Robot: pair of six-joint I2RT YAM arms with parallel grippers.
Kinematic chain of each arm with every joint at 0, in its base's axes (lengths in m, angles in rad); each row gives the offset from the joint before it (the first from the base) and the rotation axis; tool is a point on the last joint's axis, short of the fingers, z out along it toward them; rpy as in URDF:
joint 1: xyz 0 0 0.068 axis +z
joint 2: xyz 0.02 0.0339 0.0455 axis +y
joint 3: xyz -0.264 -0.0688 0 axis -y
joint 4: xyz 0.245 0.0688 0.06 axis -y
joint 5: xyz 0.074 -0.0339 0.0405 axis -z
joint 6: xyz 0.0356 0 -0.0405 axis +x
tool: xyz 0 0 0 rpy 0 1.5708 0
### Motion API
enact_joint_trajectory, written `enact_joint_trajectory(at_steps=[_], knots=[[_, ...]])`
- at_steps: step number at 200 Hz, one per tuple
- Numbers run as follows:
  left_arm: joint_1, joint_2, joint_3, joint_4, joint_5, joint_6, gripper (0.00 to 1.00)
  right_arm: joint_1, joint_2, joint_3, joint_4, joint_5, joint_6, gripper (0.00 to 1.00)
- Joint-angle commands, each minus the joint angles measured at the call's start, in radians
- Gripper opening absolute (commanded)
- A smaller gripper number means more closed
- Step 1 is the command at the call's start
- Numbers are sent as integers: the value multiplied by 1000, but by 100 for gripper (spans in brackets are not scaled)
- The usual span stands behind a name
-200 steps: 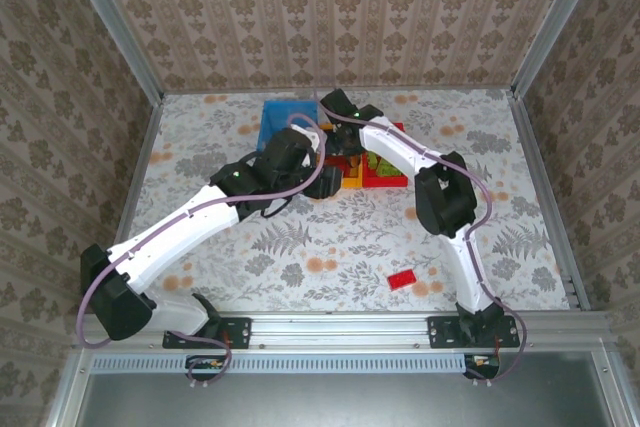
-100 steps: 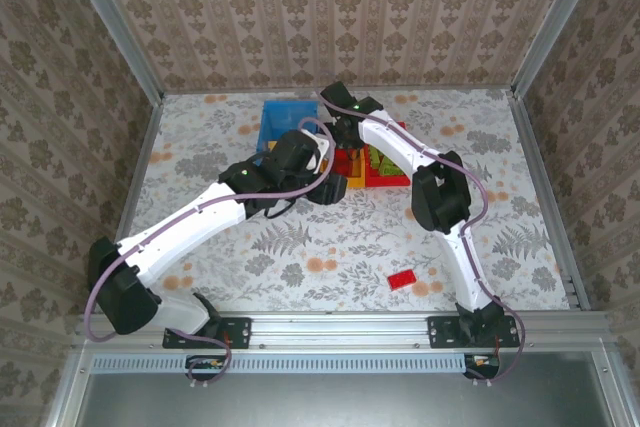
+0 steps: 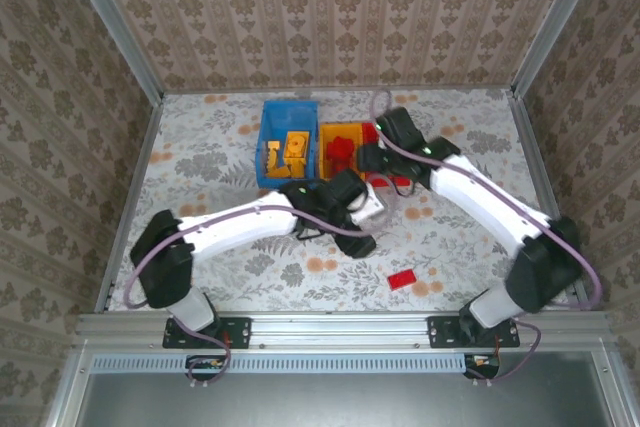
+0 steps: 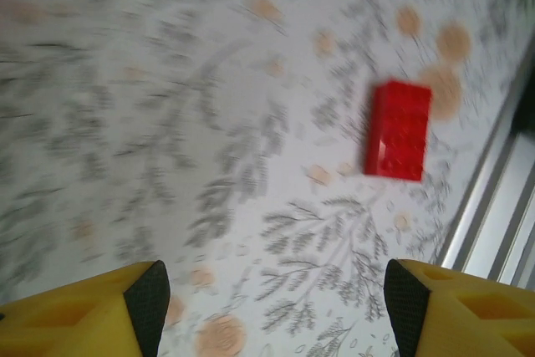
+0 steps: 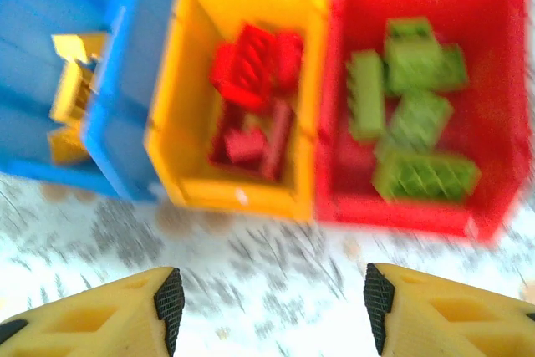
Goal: Sort the legos into containers by color
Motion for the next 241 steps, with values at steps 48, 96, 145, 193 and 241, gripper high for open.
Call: enact_joint_trajectory(at_steps=[48, 96, 145, 193, 241], knots=[[-231, 253, 164, 61, -105, 181, 74, -143, -636, -481, -278, -16, 266, 69], [-248, 415, 278, 22, -98, 190, 74, -232, -749, -497, -454, -66, 330, 70], [-249, 510, 358, -14, -100, 167, 63, -284, -730, -487, -503, -144, 364, 67], [-249, 572, 426, -59, -155, 110, 30, -290, -722, -481, -458, -217, 337, 66], [-166, 422, 282, 22, -257, -30, 22, -294, -661, -428, -463, -378, 240, 64]])
